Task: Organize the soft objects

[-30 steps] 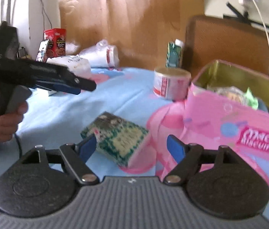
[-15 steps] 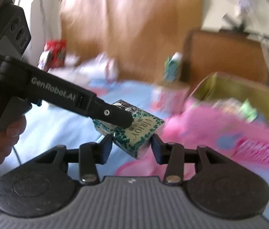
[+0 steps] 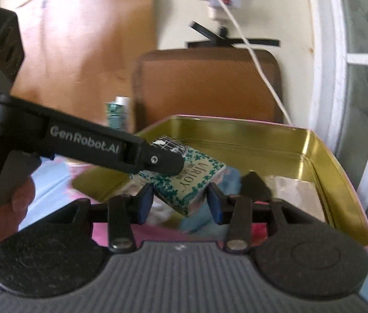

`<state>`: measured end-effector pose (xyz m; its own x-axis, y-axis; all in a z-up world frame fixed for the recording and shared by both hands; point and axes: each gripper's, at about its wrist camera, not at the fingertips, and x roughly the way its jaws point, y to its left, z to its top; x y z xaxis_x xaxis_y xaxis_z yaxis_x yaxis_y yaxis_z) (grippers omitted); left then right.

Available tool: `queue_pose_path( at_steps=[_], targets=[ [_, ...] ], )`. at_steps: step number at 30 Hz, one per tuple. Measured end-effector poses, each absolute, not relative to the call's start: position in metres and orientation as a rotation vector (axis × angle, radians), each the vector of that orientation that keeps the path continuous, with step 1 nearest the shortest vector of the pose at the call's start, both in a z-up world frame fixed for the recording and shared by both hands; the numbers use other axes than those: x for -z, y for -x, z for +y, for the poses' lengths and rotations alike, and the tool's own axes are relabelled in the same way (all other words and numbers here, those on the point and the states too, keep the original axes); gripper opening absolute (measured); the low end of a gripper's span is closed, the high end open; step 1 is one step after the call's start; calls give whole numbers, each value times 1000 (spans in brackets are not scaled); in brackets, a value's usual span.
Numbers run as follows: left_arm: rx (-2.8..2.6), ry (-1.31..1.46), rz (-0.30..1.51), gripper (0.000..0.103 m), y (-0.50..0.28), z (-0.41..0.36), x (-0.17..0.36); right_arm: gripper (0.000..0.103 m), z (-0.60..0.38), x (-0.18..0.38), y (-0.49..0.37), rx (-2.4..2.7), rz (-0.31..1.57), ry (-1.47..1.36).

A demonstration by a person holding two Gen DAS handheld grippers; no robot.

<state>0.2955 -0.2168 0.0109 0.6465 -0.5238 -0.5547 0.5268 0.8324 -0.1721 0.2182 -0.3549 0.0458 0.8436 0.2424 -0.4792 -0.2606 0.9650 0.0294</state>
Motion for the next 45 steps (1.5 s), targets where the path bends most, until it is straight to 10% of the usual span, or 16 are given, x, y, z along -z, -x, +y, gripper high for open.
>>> queue_pose_path(
  at_steps=[14,45],
  targets=[
    [260,-93,560,102,-237,-162,-37,51,-356,-47,-195,-134,412,-113],
    [139,-55,553,103,-102,-79,-47,59,-287,-70,-75,-170,417,-406]
  ],
)
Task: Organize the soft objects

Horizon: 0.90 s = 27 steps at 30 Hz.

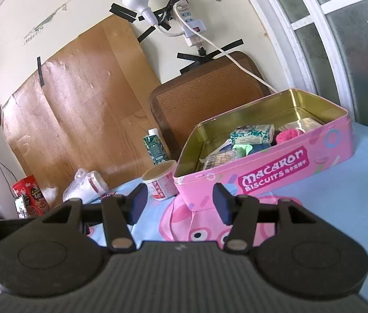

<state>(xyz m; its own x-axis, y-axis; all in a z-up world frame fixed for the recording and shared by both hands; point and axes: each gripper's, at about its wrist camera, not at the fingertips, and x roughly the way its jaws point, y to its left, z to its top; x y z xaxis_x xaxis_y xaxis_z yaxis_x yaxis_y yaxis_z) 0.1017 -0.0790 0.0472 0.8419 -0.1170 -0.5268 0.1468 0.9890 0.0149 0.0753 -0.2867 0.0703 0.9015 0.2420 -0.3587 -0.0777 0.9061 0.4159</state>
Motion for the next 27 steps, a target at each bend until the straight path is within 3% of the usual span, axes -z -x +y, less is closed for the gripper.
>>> queue_pose_path(
  at_steps=[27],
  targets=[
    [155,-81,557,103,-100,-86,-43,61,-289,-62,-73,-142,436,-423]
  ],
)
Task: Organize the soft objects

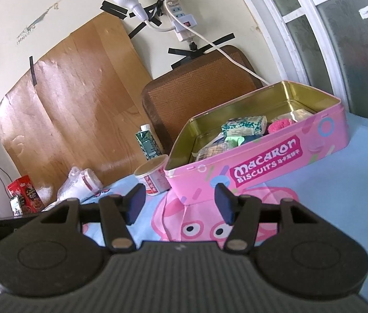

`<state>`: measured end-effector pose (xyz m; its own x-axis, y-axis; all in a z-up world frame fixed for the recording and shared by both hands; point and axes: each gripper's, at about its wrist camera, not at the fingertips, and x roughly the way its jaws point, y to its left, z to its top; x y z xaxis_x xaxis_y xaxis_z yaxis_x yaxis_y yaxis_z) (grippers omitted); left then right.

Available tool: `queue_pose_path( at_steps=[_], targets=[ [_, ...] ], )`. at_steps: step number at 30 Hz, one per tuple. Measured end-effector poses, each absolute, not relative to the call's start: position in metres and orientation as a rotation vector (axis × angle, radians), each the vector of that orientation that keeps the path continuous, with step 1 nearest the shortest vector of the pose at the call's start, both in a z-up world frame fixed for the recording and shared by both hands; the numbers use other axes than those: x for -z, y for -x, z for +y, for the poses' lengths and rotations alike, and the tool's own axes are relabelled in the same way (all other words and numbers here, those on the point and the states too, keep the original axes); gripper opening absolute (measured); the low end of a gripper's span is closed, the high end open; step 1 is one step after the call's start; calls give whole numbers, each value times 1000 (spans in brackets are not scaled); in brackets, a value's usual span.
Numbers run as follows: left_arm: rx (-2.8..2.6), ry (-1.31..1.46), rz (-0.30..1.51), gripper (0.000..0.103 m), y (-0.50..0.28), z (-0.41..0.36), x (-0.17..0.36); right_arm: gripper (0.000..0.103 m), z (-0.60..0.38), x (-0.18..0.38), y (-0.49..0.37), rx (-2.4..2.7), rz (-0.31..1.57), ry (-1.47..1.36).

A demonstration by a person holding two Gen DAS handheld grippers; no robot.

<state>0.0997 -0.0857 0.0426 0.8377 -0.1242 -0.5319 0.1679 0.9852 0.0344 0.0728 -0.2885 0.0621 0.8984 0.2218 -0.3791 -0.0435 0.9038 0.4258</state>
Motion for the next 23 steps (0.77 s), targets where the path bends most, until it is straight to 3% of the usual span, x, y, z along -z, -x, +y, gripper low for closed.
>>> queue_pose_path(
  at_steps=[23],
  targets=[
    [206,-49,521,103,-95,-85,-43,62,-288,-60,-73,-136,437,-415]
  ],
)
